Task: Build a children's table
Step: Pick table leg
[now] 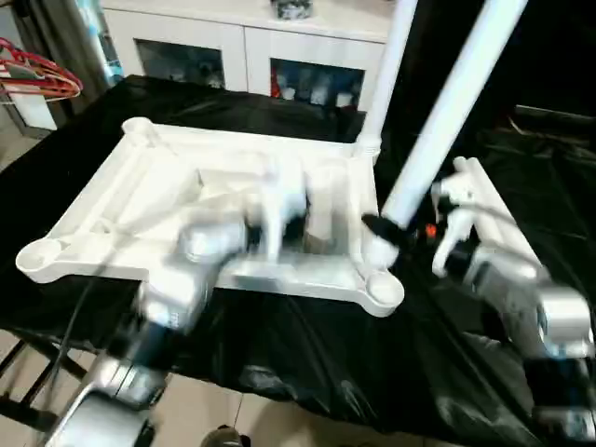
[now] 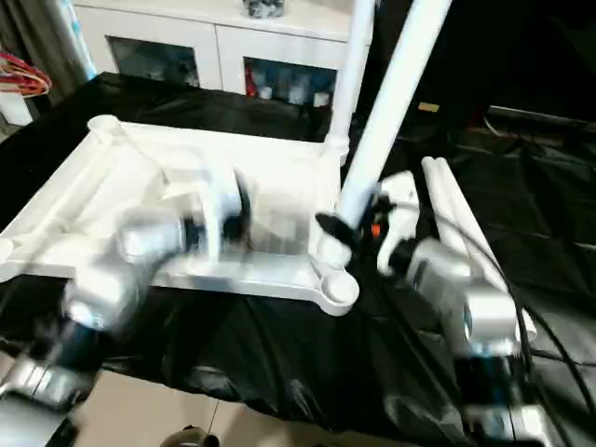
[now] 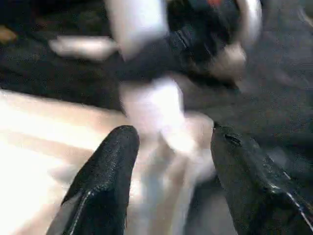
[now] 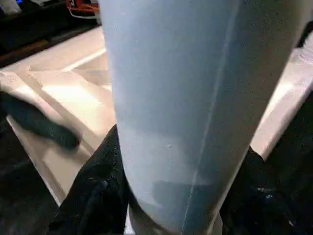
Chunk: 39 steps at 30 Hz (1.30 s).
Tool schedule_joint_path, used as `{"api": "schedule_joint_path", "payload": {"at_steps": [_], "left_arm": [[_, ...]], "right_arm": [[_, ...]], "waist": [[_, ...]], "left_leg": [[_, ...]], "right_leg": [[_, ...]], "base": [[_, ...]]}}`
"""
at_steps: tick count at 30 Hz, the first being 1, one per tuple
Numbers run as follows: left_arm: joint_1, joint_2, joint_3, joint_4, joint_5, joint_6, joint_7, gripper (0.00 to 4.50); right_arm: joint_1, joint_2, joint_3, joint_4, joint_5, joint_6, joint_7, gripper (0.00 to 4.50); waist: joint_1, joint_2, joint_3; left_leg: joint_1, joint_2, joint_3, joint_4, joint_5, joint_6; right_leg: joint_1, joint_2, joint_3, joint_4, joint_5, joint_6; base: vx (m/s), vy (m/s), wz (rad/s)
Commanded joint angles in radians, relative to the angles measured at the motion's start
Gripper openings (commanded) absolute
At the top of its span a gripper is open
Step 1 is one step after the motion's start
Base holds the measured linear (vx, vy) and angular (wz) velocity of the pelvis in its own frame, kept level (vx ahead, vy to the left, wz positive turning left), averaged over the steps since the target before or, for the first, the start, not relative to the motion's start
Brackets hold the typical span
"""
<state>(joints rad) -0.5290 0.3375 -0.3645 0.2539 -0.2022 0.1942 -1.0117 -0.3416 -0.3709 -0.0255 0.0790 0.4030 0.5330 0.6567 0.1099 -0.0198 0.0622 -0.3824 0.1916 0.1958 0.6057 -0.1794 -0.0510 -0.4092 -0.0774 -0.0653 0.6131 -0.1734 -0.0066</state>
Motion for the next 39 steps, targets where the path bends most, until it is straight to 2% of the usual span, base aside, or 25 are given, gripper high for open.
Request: {"api": "schedule_joint_path", "payload": {"at_steps": [1,3,4,5,8,10,12,14,15,16,18,19,20,23,25,28,30,33,36,39], "left_arm": [[-0.011,0.009,-0.035,0.014,0.033,-0.034,-0.035,2.75],[-0.015,0.03,-0.086,0.067,0.085,-0.076,-0.062,2.75],[-0.019,0.034,-0.104,0.097,0.11,-0.094,-0.069,2.48],[-0.024,0.032,-0.114,0.124,0.129,-0.107,-0.065,2.41],[-0.049,0.005,-0.115,0.223,0.172,-0.165,-0.038,2.35],[-0.058,-0.003,-0.111,0.245,0.176,-0.173,-0.026,1.97],[-0.087,-0.013,-0.11,0.304,0.183,-0.205,-0.028,1.98],[-0.1,-0.015,-0.11,0.329,0.186,-0.219,-0.028,1.7],[-0.108,-0.019,-0.108,0.347,0.19,-0.229,-0.027,1.55],[-0.118,-0.026,-0.103,0.371,0.194,-0.244,-0.031,1.5],[-0.132,-0.035,-0.099,0.408,0.201,-0.262,-0.04,1.38],[-0.135,-0.037,-0.099,0.416,0.203,-0.266,-0.041,1.38],[-0.137,-0.039,-0.099,0.423,0.205,-0.27,-0.042,1.1],[-0.154,-0.048,-0.1,0.472,0.218,-0.291,-0.046,0.98],[-0.161,-0.049,-0.103,0.489,0.221,-0.295,-0.057,0.59],[-0.17,-0.047,-0.107,0.514,0.23,-0.308,-0.066,0.55],[-0.173,-0.043,-0.111,0.525,0.237,-0.316,-0.07,0.24],[-0.182,-0.037,-0.111,0.553,0.251,-0.334,-0.079,0.15],[-0.187,-0.032,-0.113,0.567,0.263,-0.341,-0.088,0.0],[-0.192,-0.016,-0.127,0.574,0.285,-0.35,-0.098,0.0]], "right_arm": [[0.002,-0.016,0.006,-0.026,-0.018,-0.027,-0.007,1.91],[0.005,-0.011,0.006,-0.02,-0.023,-0.038,-0.011,1.91],[0.006,-0.008,0.006,-0.019,-0.025,-0.041,-0.013,1.91],[0.007,-0.005,0.006,-0.02,-0.026,-0.042,-0.015,1.91],[0.014,0.004,0.008,-0.031,-0.03,-0.044,-0.02,1.91],[0.014,0.005,0.01,-0.032,-0.03,-0.045,-0.02,1.91],[0.019,0.007,0.015,-0.036,-0.035,-0.048,-0.016,1.91],[0.023,0.007,0.018,-0.04,-0.036,-0.048,-0.015,1.91],[0.025,0.007,0.02,-0.042,-0.037,-0.048,-0.015,1.91],[0.028,0.007,0.02,-0.045,-0.037,-0.048,-0.014,1.91],[0.034,0.006,0.023,-0.05,-0.039,-0.048,-0.014,1.91],[0.036,0.006,0.024,-0.051,-0.04,-0.048,-0.014,1.91],[0.037,0.006,0.025,-0.052,-0.04,-0.048,-0.014,1.91],[0.04,0.005,0.027,-0.056,-0.04,-0.048,-0.015,1.91],[0.042,0.005,0.027,-0.056,-0.041,-0.048,-0.015,1.91],[0.044,0.004,0.029,-0.06,-0.042,-0.048,-0.015,1.91],[0.044,0.004,0.03,-0.059,-0.042,-0.048,-0.014,1.91],[0.043,0.004,0.031,-0.06,-0.041,-0.048,-0.015,1.91],[0.043,0.003,0.032,-0.059,-0.04,-0.048,-0.013,1.91],[0.041,0.002,0.036,-0.054,-0.039,-0.045,-0.007,1.91]], "waist": [[-0.005,0.006,-0.078],[-0.006,0.003,-0.075],[-0.007,0.004,-0.075],[-0.007,0.004,-0.075],[-0.011,0.004,-0.074],[-0.012,0.002,-0.071],[-0.013,0.004,-0.072],[-0.015,0.008,-0.073],[-0.017,0.006,-0.073],[-0.016,0.005,-0.075],[-0.016,0.009,-0.076],[-0.017,0.006,-0.076],[-0.017,0.01,-0.076],[-0.016,0.009,-0.078],[-0.016,0.011,-0.076],[-0.017,0.012,-0.075],[-0.018,0.011,-0.074],[-0.019,0.011,-0.073],[-0.021,0.01,-0.075],[-0.021,0.011,-0.076]], "left_leg": [[0.025,0.038,-0.018,-0.073,-0.166,-0.024],[0.025,0.037,-0.019,-0.074,-0.188,-0.024],[0.026,0.038,-0.02,-0.076,-0.202,-0.028],[0.026,0.038,-0.02,-0.076,-0.203,-0.029],[0.029,0.038,-0.021,-0.077,-0.225,-0.035],[0.027,0.037,-0.022,-0.079,-0.243,-0.034],[0.03,0.038,-0.024,-0.079,-0.258,-0.037],[0.03,0.038,-0.025,-0.079,-0.252,-0.036],[0.029,0.038,-0.024,-0.079,-0.25,-0.035],[0.029,0.038,-0.024,-0.078,-0.244,-0.031],[0.03,0.038,-0.024,-0.077,-0.233,-0.028],[0.028,0.036,-0.022,-0.076,-0.229,-0.022],[0.028,0.038,-0.023,-0.077,-0.223,-0.02],[0.028,0.038,-0.024,-0.076,-0.22,-0.016],[0.029,0.038,-0.023,-0.076,-0.23,-0.016],[0.029,0.038,-0.024,-0.077,-0.246,-0.016],[0.029,0.037,-0.024,-0.078,-0.253,-0.018],[0.029,0.037,-0.025,-0.079,-0.263,-0.02],[0.024,0.037,-0.028,-0.08,-0.249,-0.021],[0.029,0.037,-0.024,-0.078,-0.245,-0.014]], "right_leg": [[0.051,-0.064,0.047,-0.065,-0.175,-0.171],[0.051,-0.066,0.047,-0.072,-0.205,-0.165],[0.052,-0.068,0.048,-0.072,-0.232,-0.16],[0.051,-0.068,0.048,-0.074,-0.242,-0.156],[0.05,-0.07,0.048,-0.08,-0.275,-0.152],[0.051,-0.07,0.047,-0.082,-0.302,-0.151],[0.051,-0.073,0.047,-0.085,-0.33,-0.147],[0.052,-0.072,0.047,-0.084,-0.309,-0.153],[0.052,-0.071,0.047,-0.084,-0.3,-0.156],[0.053,-0.071,0.047,-0.082,-0.283,-0.161],[0.053,-0.071,0.047,-0.078,-0.253,-0.175],[0.054,-0.07,0.047,-0.08,-0.251,-0.174],[0.055,-0.071,0.047,-0.078,-0.239,-0.179],[0.057,-0.072,0.047,-0.077,-0.233,-0.183],[0.055,-0.072,0.047,-0.079,-0.248,-0.188],[0.055,-0.073,0.046,-0.084,-0.28,-0.181],[0.054,-0.073,0.046,-0.086,-0.303,-0.174],[0.053,-0.073,0.046,-0.09,-0.331,-0.163],[0.059,-0.074,0.045,-0.084,-0.305,-0.166],[0.055,-0.073,0.047,-0.084,-0.28,-0.181]], "base": [[0.0,0.0,0.0],[0.0,0.0,0.0],[0.0,0.0,0.0],[0.0,0.0,0.0],[0.0,0.0,0.0],[0.0,0.0,0.0],[0.0,0.0,0.0],[0.0,0.0,0.0],[0.0,0.0,0.0],[0.0,0.0,0.0],[0.0,0.0,0.0],[0.0,0.0,0.0],[0.0,0.0,0.0],[0.0,0.0,0.0],[0.0,0.0,0.0],[0.0,0.0,0.0],[0.0,0.0,0.0],[0.0,0.0,0.0],[0.0,0.0,0.0],[0.0,0.0,0.0]]}}
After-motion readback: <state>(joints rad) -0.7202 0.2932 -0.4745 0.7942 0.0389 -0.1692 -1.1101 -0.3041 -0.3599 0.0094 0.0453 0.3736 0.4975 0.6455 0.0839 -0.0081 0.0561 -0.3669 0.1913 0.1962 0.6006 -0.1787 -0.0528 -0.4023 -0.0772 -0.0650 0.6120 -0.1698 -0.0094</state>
